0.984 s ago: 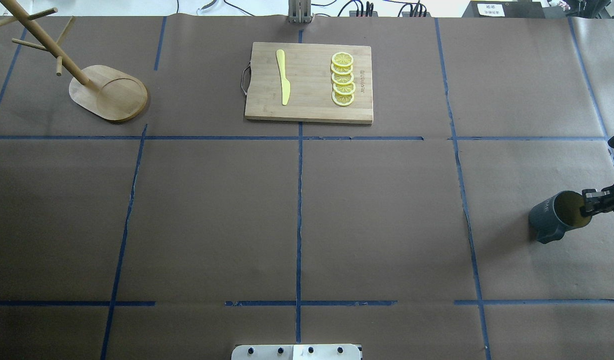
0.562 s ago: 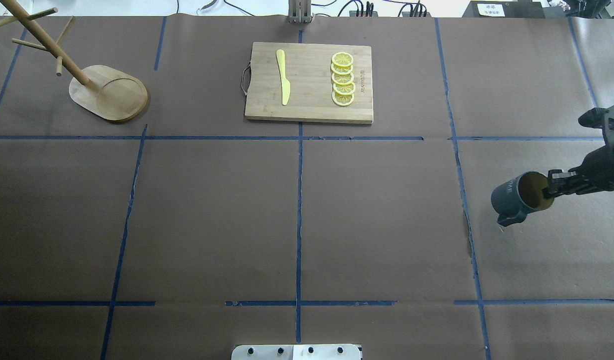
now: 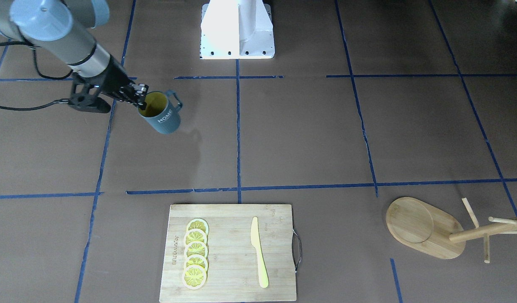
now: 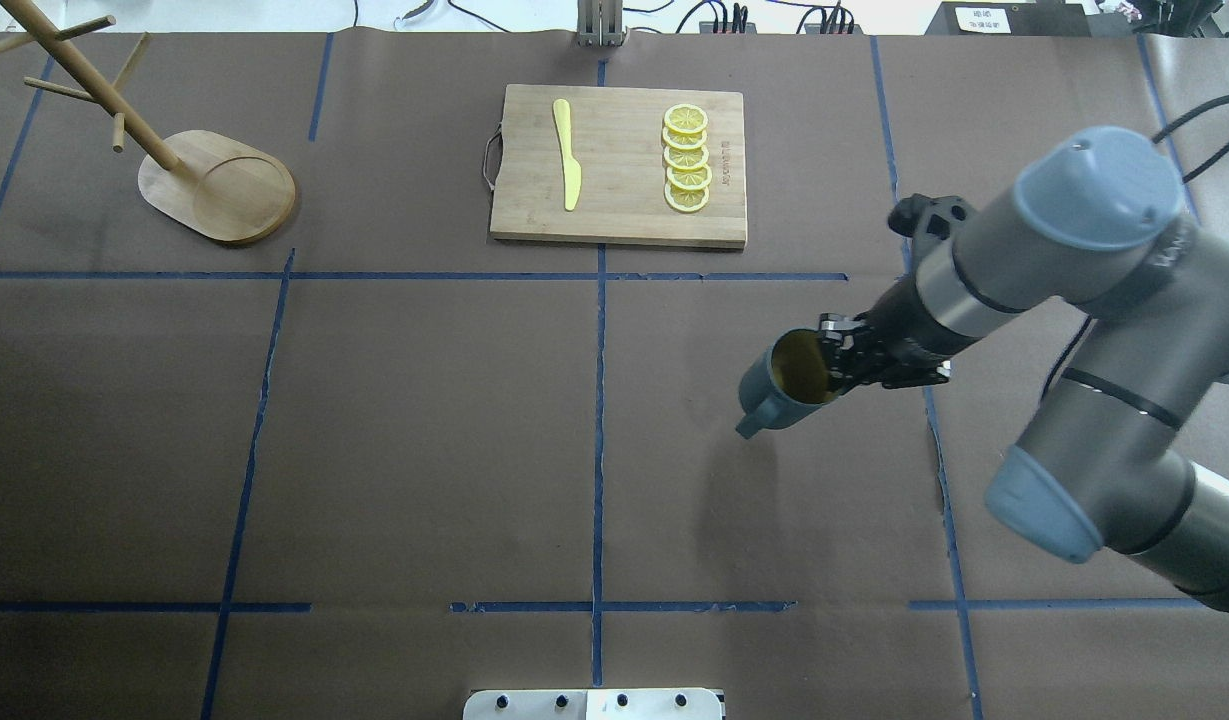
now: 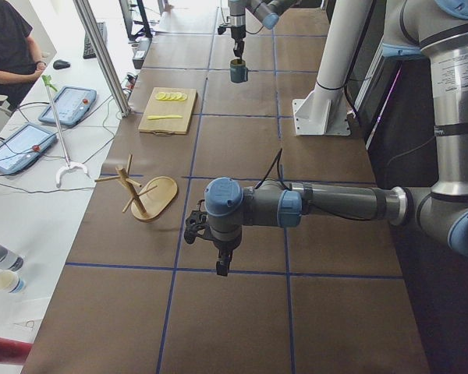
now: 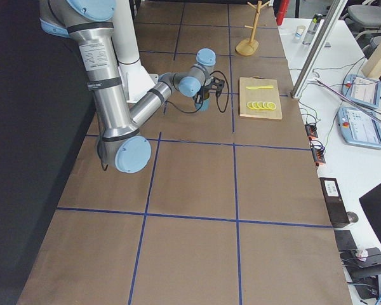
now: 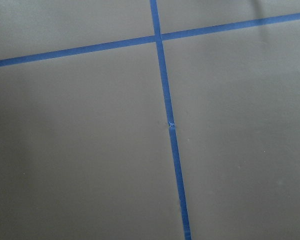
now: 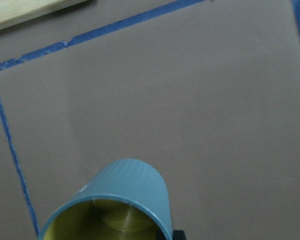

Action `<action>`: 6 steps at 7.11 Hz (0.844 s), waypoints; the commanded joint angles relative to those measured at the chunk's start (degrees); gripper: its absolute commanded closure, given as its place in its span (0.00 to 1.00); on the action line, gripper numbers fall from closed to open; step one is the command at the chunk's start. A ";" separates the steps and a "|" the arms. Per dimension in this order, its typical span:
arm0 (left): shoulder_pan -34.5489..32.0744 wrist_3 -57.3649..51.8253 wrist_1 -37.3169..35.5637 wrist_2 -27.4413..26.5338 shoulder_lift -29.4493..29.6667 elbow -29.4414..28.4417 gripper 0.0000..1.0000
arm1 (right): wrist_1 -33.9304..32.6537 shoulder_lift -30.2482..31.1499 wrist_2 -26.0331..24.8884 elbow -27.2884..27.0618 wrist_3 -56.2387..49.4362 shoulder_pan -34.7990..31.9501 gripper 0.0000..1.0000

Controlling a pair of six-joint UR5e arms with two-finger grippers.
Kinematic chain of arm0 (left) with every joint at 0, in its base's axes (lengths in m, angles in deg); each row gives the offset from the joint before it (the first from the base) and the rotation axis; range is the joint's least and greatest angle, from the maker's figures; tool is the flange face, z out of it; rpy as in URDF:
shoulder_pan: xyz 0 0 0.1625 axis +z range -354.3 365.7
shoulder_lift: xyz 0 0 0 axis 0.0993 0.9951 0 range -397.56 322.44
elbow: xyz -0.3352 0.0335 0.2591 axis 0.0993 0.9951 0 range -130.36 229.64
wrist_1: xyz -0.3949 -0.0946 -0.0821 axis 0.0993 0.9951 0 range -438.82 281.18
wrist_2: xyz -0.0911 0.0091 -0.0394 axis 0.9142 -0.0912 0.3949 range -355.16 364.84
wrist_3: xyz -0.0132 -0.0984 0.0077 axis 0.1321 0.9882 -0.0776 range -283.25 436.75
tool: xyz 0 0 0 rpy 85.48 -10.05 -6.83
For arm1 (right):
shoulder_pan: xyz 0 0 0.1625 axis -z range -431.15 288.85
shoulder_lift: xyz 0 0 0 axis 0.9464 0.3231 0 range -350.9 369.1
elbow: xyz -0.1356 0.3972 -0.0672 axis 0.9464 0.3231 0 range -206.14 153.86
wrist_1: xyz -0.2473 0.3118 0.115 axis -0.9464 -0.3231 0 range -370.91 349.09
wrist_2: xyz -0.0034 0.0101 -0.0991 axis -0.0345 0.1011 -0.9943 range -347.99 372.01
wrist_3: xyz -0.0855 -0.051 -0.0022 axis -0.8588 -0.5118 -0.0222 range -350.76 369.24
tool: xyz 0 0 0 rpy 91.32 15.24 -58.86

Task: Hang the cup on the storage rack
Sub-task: 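Carry the teal mug with the right gripper to the table center and set it down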

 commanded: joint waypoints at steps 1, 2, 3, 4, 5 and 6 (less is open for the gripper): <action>0.11 -0.14 0.17 0.01 0.19 0.23 0.00 | -6.39 -12.78 -5.47 6.36 9.70 6.39 1.00; 0.37 -0.32 1.39 0.01 0.28 0.50 0.00 | -6.30 -16.74 -7.75 10.75 13.06 7.89 0.99; 1.77 -0.23 3.15 -0.08 0.28 0.59 0.00 | -6.21 -18.34 -10.03 13.23 13.70 9.29 0.98; 2.74 -0.15 3.77 -0.08 0.28 0.59 0.00 | -6.21 -18.62 -10.23 14.04 13.79 9.74 0.98; 2.84 -0.23 3.78 -0.08 0.28 0.67 0.00 | -6.21 -18.71 -10.32 14.22 13.88 9.75 0.98; 2.93 -0.41 3.87 0.01 0.28 0.68 0.00 | -6.21 -18.97 -10.32 14.83 14.40 9.66 0.98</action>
